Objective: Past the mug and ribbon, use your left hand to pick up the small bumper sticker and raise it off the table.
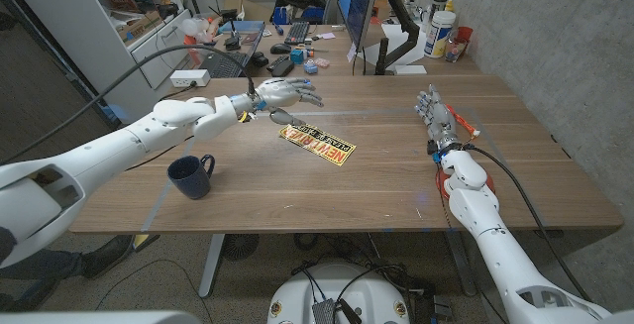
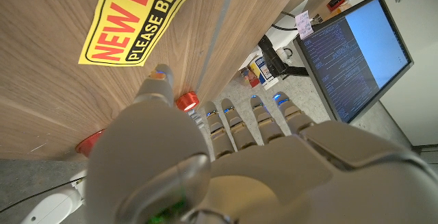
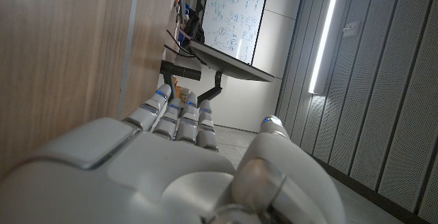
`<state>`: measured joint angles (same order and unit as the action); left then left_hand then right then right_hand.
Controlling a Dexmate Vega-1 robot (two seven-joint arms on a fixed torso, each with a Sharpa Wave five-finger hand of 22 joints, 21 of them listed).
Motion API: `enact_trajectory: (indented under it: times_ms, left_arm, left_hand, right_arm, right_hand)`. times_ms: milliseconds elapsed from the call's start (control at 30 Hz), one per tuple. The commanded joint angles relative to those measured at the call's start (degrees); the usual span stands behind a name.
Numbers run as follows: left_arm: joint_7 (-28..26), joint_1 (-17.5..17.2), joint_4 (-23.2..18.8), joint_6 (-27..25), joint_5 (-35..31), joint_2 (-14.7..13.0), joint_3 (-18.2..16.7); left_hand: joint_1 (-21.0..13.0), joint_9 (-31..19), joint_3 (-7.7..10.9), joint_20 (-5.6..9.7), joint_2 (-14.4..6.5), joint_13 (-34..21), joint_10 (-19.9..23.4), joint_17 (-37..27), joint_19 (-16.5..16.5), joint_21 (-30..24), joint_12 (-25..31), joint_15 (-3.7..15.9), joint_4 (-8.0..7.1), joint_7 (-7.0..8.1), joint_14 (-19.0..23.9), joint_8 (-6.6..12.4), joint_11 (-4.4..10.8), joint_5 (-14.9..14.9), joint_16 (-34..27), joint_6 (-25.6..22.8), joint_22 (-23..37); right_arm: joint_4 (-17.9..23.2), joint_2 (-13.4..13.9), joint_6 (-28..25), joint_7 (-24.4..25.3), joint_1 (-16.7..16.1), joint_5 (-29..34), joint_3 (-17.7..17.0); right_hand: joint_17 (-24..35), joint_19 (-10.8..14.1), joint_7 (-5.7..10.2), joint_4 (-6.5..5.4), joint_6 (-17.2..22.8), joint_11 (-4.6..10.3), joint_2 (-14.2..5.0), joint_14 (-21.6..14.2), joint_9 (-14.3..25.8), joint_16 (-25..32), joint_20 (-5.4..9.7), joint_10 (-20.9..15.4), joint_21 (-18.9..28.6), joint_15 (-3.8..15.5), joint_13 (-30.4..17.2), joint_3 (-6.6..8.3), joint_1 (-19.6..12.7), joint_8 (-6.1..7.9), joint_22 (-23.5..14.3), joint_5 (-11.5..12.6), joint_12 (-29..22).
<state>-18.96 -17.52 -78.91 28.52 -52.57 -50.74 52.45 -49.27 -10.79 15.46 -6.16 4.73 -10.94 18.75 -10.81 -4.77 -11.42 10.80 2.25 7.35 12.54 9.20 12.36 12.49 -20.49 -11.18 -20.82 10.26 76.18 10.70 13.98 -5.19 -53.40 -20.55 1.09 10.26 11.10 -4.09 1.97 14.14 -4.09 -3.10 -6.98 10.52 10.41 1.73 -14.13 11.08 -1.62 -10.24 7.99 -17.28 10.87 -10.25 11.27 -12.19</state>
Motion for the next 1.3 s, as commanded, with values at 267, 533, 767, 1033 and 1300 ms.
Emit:
enact_trajectory:
  times_ms: [267, 533, 767, 1033, 1300]
  left_arm:
    - [0.0, 0.9, -0.5, 0.8, -2.4, 0.5, 1.9]
    - [-0.2, 1.3, -0.6, 1.1, -4.3, 0.3, 2.8]
    - [-0.1, 1.5, -0.2, 1.2, -4.9, 0.3, 3.3]
    - [0.1, 2.0, 0.3, 1.6, -5.8, 0.5, 4.1]
    - [-1.6, 3.1, 1.0, 1.6, -9.3, 0.7, 5.6]
  left_hand:
    - [-0.9, -0.2, -0.27, -0.07, 0.0, -0.1, -0.5, -0.3, 0.5, 0.0, 0.0, 4.9, -0.04, 0.1, -0.4, -0.18, -0.1, 0.0, 0.2, 0.7, 0.3]
    - [-1.1, -0.2, -0.46, 0.03, 0.0, -0.1, -0.9, -0.4, 0.5, -0.1, -0.1, 4.99, -0.06, 0.09, -0.4, -0.32, -0.1, 0.1, 0.1, 1.0, 0.3]
    - [-1.2, -0.2, -0.66, 0.05, 0.1, -0.1, -1.3, -0.4, 0.6, 0.0, -0.2, 5.02, -0.11, 0.08, -0.6, -0.44, -0.1, 0.1, 0.1, 1.4, 0.3]
    - [-1.3, -0.2, -0.9, -0.05, 0.2, -0.1, -1.6, -0.4, 0.7, -0.1, -0.2, 4.91, -0.14, 0.08, -0.9, -0.51, -0.1, 0.1, 0.2, 1.7, 0.3]
    - [-1.5, -0.3, -1.11, 0.08, 0.3, -0.1, -1.9, -0.4, 0.7, -0.1, -0.2, 5.18, -0.19, 0.07, -0.8, -0.55, -0.1, 0.1, 0.1, 1.9, 0.3]
  right_arm:
    - [-0.9, -0.3, 1.3, -0.6, 0.7, -0.7, -0.3]
    - [-1.1, -0.1, 1.5, -0.8, 1.1, -0.8, -0.3]
    - [-1.8, -0.2, 1.8, -1.2, 1.7, -0.7, -0.1]
    - [-2.1, -0.3, 1.9, -1.2, 1.9, -0.7, -0.1]
    - [-1.9, -0.2, 1.8, -1.0, 1.8, -0.7, -0.3]
  right_hand:
    - [0.2, 0.2, 0.02, -0.26, 0.3, -0.15, 0.04, -0.3, 0.3, 0.3, -0.24, -0.3, 0.4, -0.09, -0.3, -0.34, 0.6, 0.32, -0.2, 0.6, -0.1]
    - [0.2, 0.1, 0.0, -0.27, 0.4, -0.07, 0.06, -0.3, 0.3, 0.3, -0.24, -0.3, 0.3, -0.1, -0.3, -0.42, 0.7, 0.33, -0.2, 0.6, -0.1]
    - [0.2, 0.1, -0.04, -0.27, 0.4, -0.1, 0.07, -0.4, 0.3, 0.3, -0.23, -0.3, 0.3, -0.11, -0.3, -0.47, 0.8, 0.32, -0.2, 0.7, -0.1]
    - [0.2, 0.1, -0.02, -0.27, 0.4, -0.12, 0.07, -0.4, 0.3, 0.3, -0.23, -0.3, 0.3, -0.09, -0.3, -0.51, 0.8, 0.33, -0.2, 0.7, 0.0]
    - [0.2, 0.2, -0.06, -0.25, 0.4, -0.18, 0.06, -0.4, 0.3, 0.2, -0.22, -0.4, 0.4, -0.05, -0.3, -0.55, 0.9, 0.33, -0.2, 0.8, -0.1]
